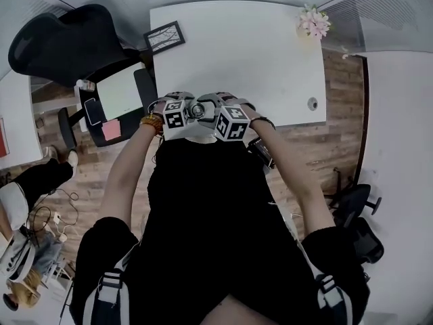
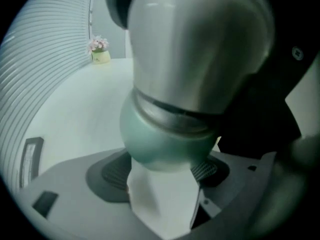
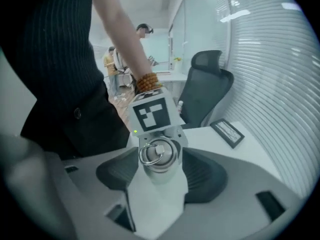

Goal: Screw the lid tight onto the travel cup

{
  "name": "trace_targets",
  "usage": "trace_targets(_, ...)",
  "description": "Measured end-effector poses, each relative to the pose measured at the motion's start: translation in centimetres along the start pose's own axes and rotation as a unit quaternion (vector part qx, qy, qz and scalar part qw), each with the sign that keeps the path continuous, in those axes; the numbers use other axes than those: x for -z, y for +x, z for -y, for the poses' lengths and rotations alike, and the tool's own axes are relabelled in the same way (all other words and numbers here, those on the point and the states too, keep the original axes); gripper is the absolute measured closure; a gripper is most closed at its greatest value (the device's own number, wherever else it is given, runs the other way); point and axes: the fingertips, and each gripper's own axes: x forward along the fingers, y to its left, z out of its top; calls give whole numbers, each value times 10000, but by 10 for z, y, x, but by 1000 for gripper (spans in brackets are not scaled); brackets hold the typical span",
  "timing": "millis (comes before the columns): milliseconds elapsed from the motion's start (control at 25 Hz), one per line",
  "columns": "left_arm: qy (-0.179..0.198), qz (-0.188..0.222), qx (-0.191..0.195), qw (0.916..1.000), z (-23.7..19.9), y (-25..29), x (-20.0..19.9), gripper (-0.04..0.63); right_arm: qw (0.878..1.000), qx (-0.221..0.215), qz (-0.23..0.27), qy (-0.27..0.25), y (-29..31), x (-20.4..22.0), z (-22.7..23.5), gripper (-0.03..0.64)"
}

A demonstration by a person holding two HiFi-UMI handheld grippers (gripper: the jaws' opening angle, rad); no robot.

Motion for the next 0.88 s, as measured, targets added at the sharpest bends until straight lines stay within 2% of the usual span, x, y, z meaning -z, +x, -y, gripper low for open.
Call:
trace_targets(120,-540,671,-557,9947,4,-9,-8,232,9917,534,392,1099,-13,-8,8,334)
trace_targets(240,-1234,1258,-1223,9767,1,-18,-16,230,9739,1049,503,1949,-12,-14,17,336)
trace_targets(360,-1733,1585,-1753,9561,-3,-24,-22,230,9670,1235,302,2208,-1,-17,15,342)
trace_targets(440,-1896,1633,-1930,9487,-4,-25,-22,230,9673,1365,81,2138,5,-14,15,379)
trace_targets(520,-1953,1680,-1977,9458,-3,-25,-22,232,9695,1425,-35,1995,8,-12,14,383)
trace_targets(640,-1815,1735,-1829,9505,-3,-25,-21,232,9790,1212,-99,1639,10,-14,12,388)
trace_targets(760,-1320,1660,-1414,9670,-1,-23,-19,233,9920,711,-96,1041,14,-17,8,388)
trace_targets(880,-703,1407,-820,9841,2,-22,-17,233,9993,215,-195,234,16,-19,1,388)
